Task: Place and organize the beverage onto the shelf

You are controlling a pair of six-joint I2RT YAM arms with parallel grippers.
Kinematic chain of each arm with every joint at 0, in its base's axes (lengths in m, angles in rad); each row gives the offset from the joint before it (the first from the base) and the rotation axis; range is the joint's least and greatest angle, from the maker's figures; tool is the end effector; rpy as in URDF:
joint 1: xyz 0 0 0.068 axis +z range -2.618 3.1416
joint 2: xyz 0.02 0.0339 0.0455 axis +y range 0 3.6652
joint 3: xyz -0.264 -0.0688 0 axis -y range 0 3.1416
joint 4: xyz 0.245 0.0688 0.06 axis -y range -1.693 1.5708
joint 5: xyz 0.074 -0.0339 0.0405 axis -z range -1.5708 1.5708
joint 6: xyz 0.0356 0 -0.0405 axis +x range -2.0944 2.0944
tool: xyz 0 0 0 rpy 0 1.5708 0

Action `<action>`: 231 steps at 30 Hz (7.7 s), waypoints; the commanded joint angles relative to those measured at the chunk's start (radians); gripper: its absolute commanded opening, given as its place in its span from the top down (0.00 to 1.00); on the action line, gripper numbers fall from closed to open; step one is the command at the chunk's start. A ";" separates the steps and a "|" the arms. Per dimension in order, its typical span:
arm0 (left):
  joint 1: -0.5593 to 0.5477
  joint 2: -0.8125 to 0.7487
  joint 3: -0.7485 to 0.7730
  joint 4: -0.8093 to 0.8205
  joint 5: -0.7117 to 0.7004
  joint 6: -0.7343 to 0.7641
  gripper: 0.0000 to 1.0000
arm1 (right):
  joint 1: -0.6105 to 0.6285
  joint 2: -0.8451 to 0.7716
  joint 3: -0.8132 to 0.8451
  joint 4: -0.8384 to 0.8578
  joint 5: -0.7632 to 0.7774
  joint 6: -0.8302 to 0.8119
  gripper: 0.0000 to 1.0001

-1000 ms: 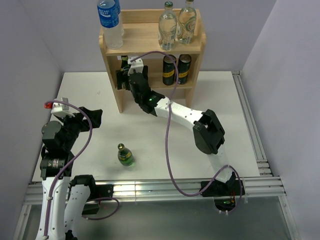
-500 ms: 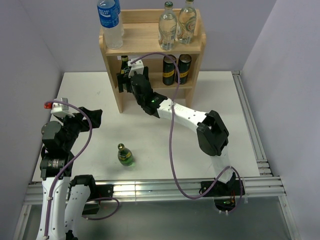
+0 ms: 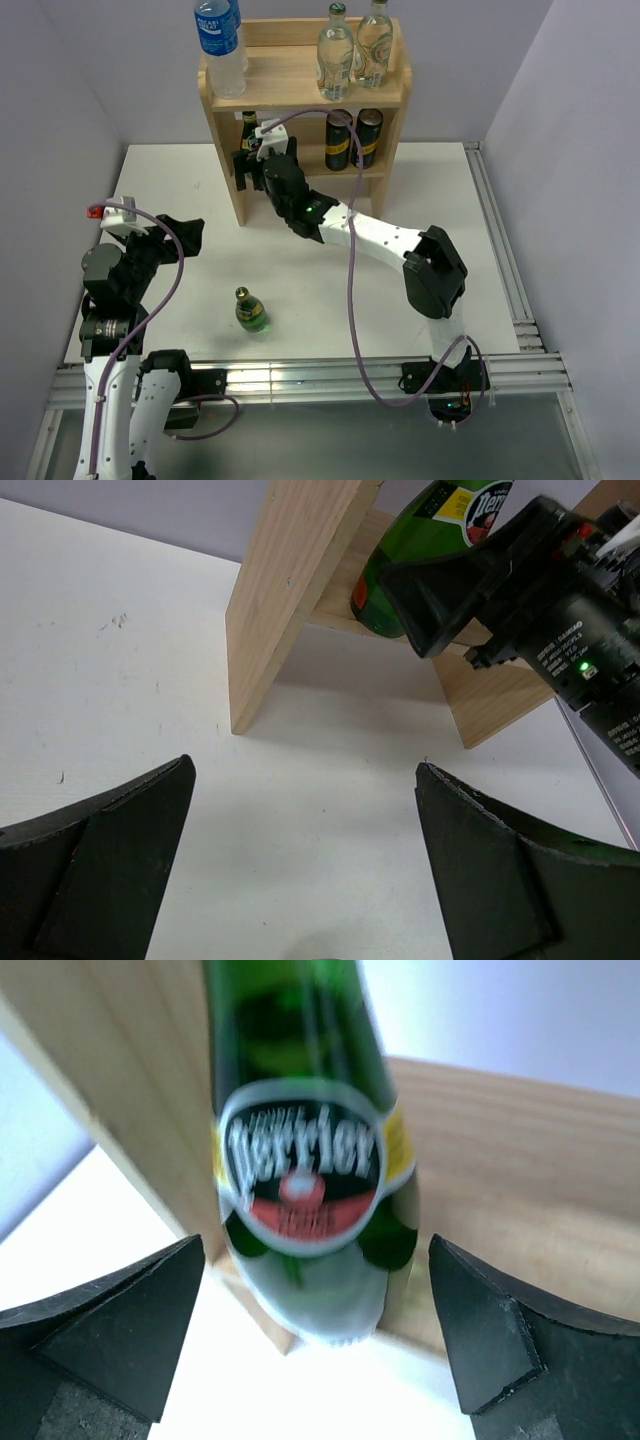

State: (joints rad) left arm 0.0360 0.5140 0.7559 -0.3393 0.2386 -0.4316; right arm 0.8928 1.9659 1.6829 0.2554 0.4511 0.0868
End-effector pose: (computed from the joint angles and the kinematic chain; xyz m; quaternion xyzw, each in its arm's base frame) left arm 0.1219 -0.0040 0.3497 -0.0926 0.7339 -0.2175 0.6367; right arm 0.3129 0.3638 0.3434 -0.1305 0.7038 0.1783 0.6751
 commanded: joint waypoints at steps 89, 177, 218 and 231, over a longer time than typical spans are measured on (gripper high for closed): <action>0.018 -0.025 0.002 0.046 0.013 0.001 0.01 | 0.468 0.001 -0.767 0.499 0.047 0.309 0.02; 0.019 -0.019 0.003 0.049 0.019 0.001 0.01 | -0.107 -0.255 -0.158 0.085 0.046 -0.015 1.00; 0.019 -0.011 0.002 0.052 0.028 0.002 0.01 | -0.152 -0.068 -0.132 0.320 0.081 0.034 1.00; 0.019 -0.011 0.002 0.052 0.030 0.001 0.01 | -0.161 -0.035 -0.163 0.354 0.090 0.068 1.00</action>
State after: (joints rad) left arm 0.0494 0.5018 0.7559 -0.3336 0.2485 -0.4320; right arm 0.7414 1.9335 1.4906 0.4942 0.5167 0.1261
